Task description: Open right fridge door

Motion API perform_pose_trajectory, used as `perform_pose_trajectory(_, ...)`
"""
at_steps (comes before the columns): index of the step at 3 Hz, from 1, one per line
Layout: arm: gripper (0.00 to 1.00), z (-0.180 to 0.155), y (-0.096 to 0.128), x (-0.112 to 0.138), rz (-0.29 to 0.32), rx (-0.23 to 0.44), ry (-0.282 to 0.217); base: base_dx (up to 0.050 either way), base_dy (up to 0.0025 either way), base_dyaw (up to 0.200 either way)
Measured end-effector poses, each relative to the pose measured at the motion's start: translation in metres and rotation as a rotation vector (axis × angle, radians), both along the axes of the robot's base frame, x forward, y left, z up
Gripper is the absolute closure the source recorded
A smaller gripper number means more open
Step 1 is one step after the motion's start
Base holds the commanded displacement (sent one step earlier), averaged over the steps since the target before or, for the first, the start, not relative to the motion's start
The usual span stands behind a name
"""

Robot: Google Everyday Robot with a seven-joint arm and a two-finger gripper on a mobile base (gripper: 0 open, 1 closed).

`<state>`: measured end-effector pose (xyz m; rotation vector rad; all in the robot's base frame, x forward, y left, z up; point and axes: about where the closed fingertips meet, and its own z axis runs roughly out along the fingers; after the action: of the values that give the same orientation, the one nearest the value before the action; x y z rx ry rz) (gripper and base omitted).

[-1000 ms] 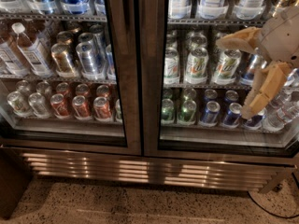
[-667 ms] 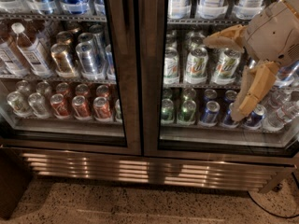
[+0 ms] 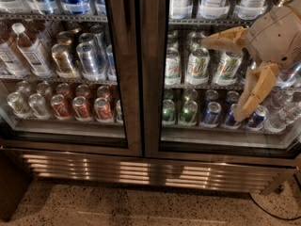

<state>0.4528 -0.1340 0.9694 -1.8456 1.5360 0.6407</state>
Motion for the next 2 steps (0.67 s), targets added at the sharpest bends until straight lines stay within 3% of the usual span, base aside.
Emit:
perform_pose_trajectory(1,0.00,-0.008,0.003,0.002,0.156,0.257,0.031,0.000,0.00000,0.000)
perform_pose_trajectory(2,0.00,-0.002,0.014,0.013,0.164,0.378,0.045,0.000,0.00000,0.000)
